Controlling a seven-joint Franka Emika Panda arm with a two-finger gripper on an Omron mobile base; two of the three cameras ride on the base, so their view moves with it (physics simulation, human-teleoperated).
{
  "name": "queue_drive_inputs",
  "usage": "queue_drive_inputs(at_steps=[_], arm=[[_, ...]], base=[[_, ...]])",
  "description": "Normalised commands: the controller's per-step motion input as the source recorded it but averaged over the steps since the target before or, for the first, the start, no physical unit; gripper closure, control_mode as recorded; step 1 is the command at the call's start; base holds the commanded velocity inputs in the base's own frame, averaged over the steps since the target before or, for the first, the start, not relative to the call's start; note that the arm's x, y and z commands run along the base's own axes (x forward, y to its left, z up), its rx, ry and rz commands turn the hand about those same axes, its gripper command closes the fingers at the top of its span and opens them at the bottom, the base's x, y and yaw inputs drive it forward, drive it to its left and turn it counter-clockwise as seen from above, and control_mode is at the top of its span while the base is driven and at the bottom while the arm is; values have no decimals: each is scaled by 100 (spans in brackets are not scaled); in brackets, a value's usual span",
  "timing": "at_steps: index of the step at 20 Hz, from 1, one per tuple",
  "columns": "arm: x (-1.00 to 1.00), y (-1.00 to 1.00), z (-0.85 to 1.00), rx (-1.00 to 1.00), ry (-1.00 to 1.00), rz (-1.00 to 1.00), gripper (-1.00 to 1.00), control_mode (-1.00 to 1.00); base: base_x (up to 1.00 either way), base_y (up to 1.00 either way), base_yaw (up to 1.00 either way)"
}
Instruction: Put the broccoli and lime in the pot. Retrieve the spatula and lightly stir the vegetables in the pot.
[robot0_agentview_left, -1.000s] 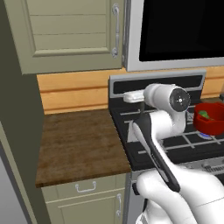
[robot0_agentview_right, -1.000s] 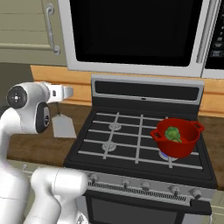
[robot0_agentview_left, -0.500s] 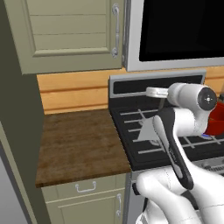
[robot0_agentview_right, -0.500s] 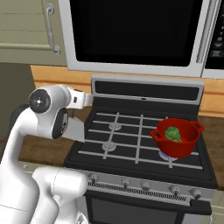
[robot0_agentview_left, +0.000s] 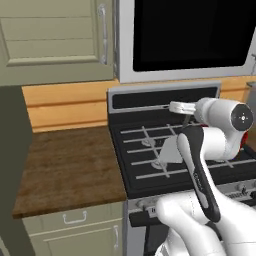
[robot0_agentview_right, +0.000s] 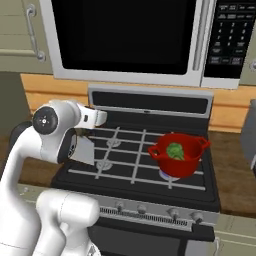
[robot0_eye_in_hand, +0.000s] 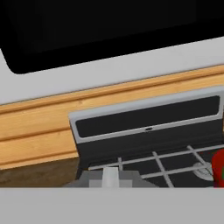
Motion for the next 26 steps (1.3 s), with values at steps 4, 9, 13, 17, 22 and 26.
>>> queue_drive_inputs(at_steps=[4,9,13,17,22,26], arm=[[0,0,0,0,0,0,100,100],[0,0,0,0,0,0,100,100],[20,-33,0,2,0,1,100,-100],[61,-46,0,5,-6,1,100,-100],[25,-47,0,4,-28,0,100,-100],[11,-28,-5,2,-39,0,100,-100]], base=[[9,-96,0],[22,-83,0],[18,-33,0],[0,0,0],[0,0,0],[0,0,0]])
